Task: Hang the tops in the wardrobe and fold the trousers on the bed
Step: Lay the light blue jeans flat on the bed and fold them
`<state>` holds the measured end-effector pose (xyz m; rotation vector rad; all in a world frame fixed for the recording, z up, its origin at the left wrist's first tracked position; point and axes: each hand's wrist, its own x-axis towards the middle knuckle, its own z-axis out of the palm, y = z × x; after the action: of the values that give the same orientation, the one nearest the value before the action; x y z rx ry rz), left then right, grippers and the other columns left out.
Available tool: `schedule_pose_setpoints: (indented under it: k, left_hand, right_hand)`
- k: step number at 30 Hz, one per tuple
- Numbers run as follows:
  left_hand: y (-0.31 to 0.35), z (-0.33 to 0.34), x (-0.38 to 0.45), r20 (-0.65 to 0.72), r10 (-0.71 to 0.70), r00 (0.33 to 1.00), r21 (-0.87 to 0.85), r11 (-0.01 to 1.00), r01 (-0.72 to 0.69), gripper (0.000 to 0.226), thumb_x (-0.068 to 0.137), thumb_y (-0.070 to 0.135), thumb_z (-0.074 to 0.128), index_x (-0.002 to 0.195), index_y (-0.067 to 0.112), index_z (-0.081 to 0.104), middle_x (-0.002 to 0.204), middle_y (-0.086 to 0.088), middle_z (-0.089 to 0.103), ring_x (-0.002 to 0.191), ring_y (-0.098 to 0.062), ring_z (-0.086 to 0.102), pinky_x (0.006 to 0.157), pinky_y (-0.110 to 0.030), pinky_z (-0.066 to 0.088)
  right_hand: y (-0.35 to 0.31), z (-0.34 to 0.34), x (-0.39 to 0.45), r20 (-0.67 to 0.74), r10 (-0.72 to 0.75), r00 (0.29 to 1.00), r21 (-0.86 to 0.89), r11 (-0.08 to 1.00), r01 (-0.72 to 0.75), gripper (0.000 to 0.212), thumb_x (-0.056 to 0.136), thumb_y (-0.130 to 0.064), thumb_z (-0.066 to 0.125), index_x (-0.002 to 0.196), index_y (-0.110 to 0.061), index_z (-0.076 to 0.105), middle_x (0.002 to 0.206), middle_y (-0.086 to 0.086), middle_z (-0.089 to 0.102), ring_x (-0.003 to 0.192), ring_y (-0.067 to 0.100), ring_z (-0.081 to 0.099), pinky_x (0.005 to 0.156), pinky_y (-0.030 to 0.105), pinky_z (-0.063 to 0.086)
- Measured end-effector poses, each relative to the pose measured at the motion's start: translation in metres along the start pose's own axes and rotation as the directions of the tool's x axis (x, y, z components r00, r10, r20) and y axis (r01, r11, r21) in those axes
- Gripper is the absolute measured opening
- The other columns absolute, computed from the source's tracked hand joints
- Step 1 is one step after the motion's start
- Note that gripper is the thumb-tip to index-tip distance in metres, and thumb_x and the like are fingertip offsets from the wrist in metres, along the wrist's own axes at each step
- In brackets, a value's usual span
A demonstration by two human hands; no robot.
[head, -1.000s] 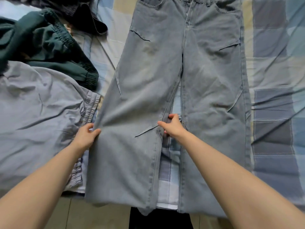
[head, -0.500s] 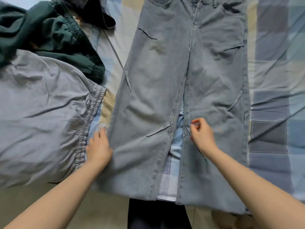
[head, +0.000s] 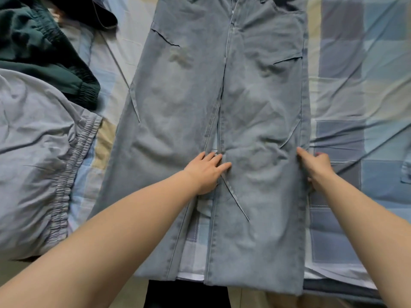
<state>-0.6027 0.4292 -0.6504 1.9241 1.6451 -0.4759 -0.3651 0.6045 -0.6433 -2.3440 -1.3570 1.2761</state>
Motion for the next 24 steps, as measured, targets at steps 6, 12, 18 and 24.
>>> schedule_pose_setpoints:
  k: [6, 12, 18, 24]
  left_hand:
    - [0.004, -0.047, 0.019, 0.084, -0.295, 0.952, -0.831, 0.507, 0.231, 0.053, 0.099, 0.047, 0.045, 0.143, 0.018, 0.042, 0.140, -0.009, 0.054, 0.130, -0.025, 0.048, 0.106, -0.030, 0.034]
    - [-0.027, -0.080, 0.027, 0.172, -0.304, 0.937, -0.819, 0.484, 0.307, 0.033, 0.091, 0.022, 0.059, 0.123, 0.013, 0.062, 0.123, -0.004, 0.066, 0.115, -0.020, 0.059, 0.095, -0.027, 0.045]
    - [-0.009, -0.081, 0.048, 0.127, -0.184, 0.975, -0.752, 0.623, 0.216, 0.044, 0.090, 0.018, 0.057, 0.134, 0.016, 0.055, 0.135, -0.003, 0.058, 0.123, -0.019, 0.054, 0.093, -0.020, 0.037]
    - [0.040, -0.085, 0.066, 0.092, -0.090, 0.992, -0.839, 0.529, 0.126, 0.091, 0.076, 0.044, 0.079, 0.150, 0.027, 0.029, 0.148, -0.002, 0.045, 0.135, -0.020, 0.043, 0.103, -0.023, 0.033]
  right_hand:
    - [-0.061, 0.044, -0.054, 0.187, -0.597, 0.780, -0.002, 0.794, 0.608, 0.035, 0.087, 0.005, 0.048, 0.116, -0.007, 0.066, 0.054, -0.004, 0.041, 0.048, 0.010, 0.038, 0.055, 0.028, 0.034]
    - [-0.074, 0.029, -0.012, -0.228, -0.249, 0.941, -0.240, 0.951, 0.194, 0.052, 0.089, -0.023, 0.062, 0.131, -0.001, 0.042, 0.128, 0.024, 0.048, 0.121, 0.039, 0.043, 0.100, 0.039, 0.032]
    - [-0.058, 0.008, 0.045, 0.007, -0.003, 1.000, -0.292, 0.956, 0.005, 0.061, 0.086, -0.037, 0.067, 0.126, 0.006, 0.051, 0.131, 0.026, 0.054, 0.121, 0.038, 0.050, 0.098, 0.042, 0.041]
    - [-0.099, 0.010, 0.016, 0.171, -0.358, 0.918, -0.057, 0.926, 0.372, 0.014, 0.082, -0.020, 0.066, 0.095, -0.017, 0.069, 0.094, 0.002, 0.073, 0.085, 0.013, 0.067, 0.074, 0.031, 0.055]
